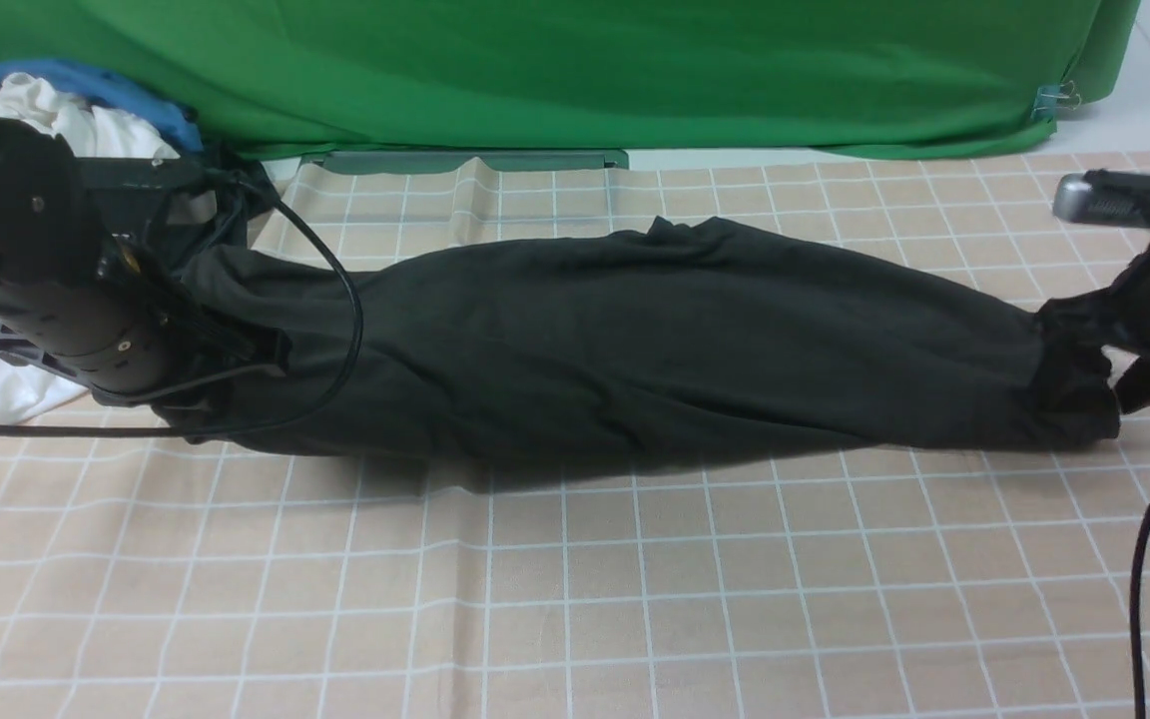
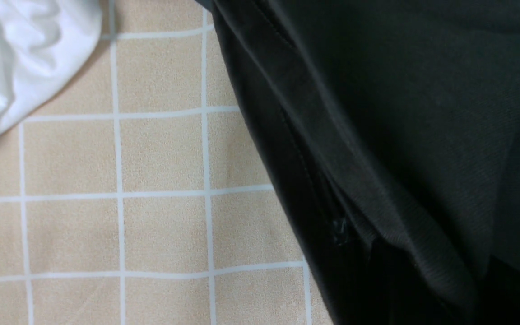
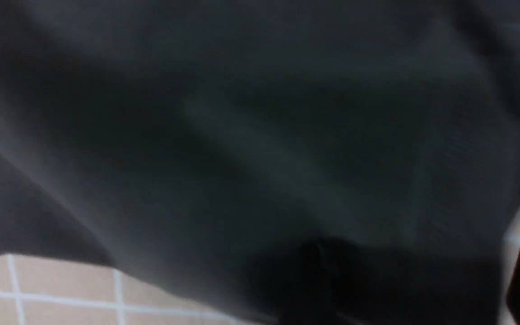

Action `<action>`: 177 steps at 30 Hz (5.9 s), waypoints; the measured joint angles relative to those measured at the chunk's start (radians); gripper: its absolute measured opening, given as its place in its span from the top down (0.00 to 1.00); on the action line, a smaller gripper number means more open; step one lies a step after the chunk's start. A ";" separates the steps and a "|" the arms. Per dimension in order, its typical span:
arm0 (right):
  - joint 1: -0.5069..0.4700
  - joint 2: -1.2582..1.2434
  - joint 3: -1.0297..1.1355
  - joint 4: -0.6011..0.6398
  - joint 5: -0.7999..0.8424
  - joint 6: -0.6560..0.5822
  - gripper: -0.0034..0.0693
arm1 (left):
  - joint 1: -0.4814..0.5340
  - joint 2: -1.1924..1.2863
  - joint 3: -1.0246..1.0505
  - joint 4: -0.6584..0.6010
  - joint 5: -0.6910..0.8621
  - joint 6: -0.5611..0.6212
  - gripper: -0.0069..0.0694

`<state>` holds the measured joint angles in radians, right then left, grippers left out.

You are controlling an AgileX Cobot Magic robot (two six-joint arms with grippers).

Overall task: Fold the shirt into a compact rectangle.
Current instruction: 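Pull the folded dark garment lengthwise by its ends to straighten it flat on the table, then fold the right end of the dark garment over onto its left end with the right gripper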

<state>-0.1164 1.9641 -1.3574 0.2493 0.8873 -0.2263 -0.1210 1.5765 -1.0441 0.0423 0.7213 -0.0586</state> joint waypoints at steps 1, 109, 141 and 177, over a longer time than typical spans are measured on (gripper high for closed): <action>0.000 0.013 0.000 0.014 -0.001 -0.018 0.22 | 0.000 0.000 0.000 0.000 -0.001 0.000 0.82; 0.014 -0.286 0.312 -0.147 0.062 0.097 0.18 | 0.091 -0.445 0.259 -0.179 0.171 0.001 0.88; -0.037 -0.382 0.348 -0.293 0.017 0.166 0.84 | 0.091 -0.567 0.294 -0.205 0.195 0.044 0.88; 0.766 -0.104 -0.299 0.057 0.090 0.378 0.85 | 0.091 -0.567 0.294 -0.220 0.121 0.059 0.88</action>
<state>0.6500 1.8596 -1.6568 0.3068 0.9772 0.1521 -0.0300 1.0091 -0.7503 -0.1774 0.8426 0.0000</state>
